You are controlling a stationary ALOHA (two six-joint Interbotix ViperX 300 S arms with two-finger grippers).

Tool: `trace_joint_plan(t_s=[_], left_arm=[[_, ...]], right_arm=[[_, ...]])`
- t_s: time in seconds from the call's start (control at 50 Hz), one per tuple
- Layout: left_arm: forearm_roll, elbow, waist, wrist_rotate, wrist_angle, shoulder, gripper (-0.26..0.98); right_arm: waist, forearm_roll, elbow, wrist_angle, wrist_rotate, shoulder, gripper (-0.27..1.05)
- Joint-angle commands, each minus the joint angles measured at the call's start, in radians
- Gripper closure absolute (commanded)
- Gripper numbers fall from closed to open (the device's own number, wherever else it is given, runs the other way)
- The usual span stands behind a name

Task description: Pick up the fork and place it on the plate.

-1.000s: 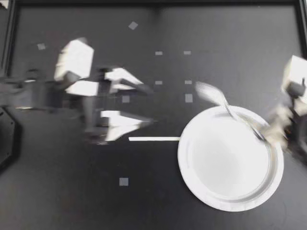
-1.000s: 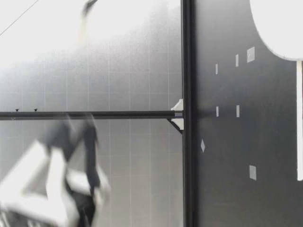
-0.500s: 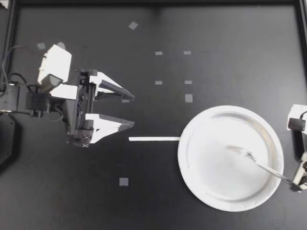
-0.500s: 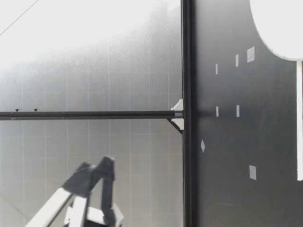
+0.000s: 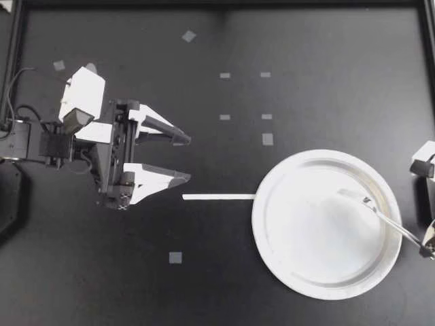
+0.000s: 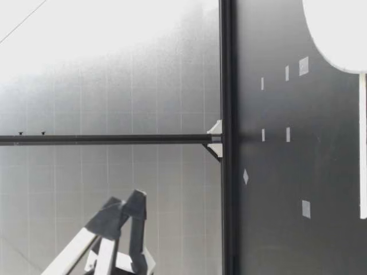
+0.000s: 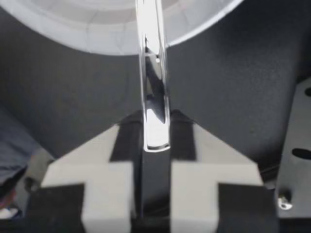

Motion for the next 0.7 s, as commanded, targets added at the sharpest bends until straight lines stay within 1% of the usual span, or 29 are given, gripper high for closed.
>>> trace_joint_plan(t_s=[0.0, 0.1, 0.3, 0.5, 0.68], left_arm=[[-0.002, -0.008, 0.002, 0.005, -0.009, -0.005, -0.13], [-0.002, -0.006, 0.002, 0.006, -0.009, -0.002, -0.13], [-0.002, -0.012, 0.002, 0.006, -0.011, 0.006, -0.13], [0.003, -0.011, 0.002, 0.006, -0.043, -0.017, -0.13], [0.003, 0.015, 0.002, 0.023, -0.055, -0.052, -0.13]], right_arm=[[0.005, -0.005, 0.009, 0.026, 0.031, 0.006, 0.94], [0.006, -0.005, 0.008, 0.012, 0.038, 0.014, 0.94], [0.006, 0.006, -0.014, -0.092, 0.064, 0.032, 0.94], [0.006, -0.012, -0.049, -0.155, 0.052, 0.167, 0.94], [0.025, -0.003, -0.075, -0.179, 0.04, 0.302, 0.94]])
